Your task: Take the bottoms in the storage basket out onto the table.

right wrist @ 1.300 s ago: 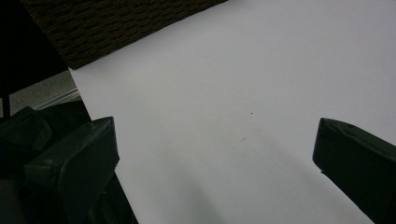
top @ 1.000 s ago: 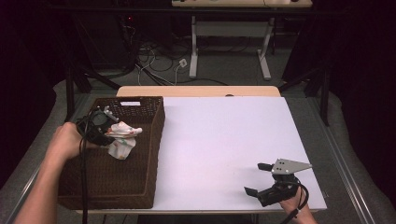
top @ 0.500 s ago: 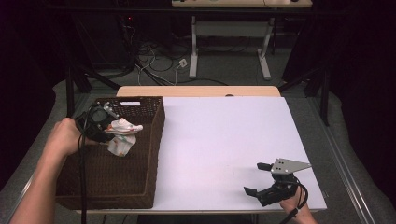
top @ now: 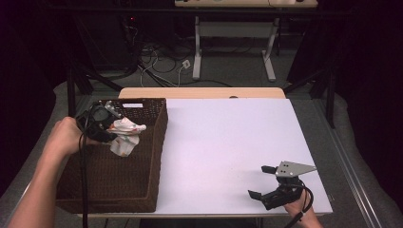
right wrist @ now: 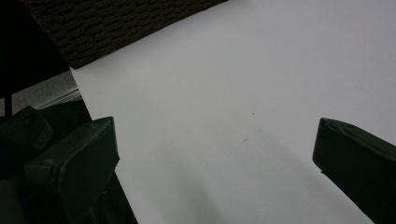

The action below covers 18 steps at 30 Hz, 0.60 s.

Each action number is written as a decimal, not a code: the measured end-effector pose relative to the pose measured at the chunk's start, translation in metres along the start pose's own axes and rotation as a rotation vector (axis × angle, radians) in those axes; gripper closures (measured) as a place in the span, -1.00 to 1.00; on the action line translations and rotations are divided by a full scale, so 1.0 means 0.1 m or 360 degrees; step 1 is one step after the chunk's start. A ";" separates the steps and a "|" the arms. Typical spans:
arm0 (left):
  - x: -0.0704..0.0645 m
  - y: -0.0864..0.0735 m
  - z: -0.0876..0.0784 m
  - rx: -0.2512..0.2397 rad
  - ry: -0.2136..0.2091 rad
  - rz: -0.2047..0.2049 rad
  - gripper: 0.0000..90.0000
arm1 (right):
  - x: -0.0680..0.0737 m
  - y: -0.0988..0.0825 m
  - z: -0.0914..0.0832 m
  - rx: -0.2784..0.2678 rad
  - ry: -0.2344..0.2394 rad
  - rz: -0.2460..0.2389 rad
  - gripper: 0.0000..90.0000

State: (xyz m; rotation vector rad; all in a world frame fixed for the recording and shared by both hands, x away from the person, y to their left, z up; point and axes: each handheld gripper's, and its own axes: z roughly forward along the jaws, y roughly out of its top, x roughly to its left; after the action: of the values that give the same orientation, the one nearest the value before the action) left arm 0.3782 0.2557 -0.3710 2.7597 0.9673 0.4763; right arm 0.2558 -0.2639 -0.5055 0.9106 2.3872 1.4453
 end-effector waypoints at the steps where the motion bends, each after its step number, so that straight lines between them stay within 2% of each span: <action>1: 0.00 0.01 -0.01 -0.0004 0.0003 0.0007 0.50 | 0.00 0.00 0.00 0.0000 0.0001 0.0001 -1.00; 18: -0.02 0.14 -0.18 -0.0045 0.0008 0.0060 0.50 | 0.00 0.00 0.01 -0.0002 0.0002 0.0006 -1.00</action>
State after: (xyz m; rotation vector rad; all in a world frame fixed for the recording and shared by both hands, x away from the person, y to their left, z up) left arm 0.3787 0.2445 -0.3512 2.7568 0.9043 0.4993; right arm 0.2563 -0.2638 -0.5062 0.9150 2.3864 1.4490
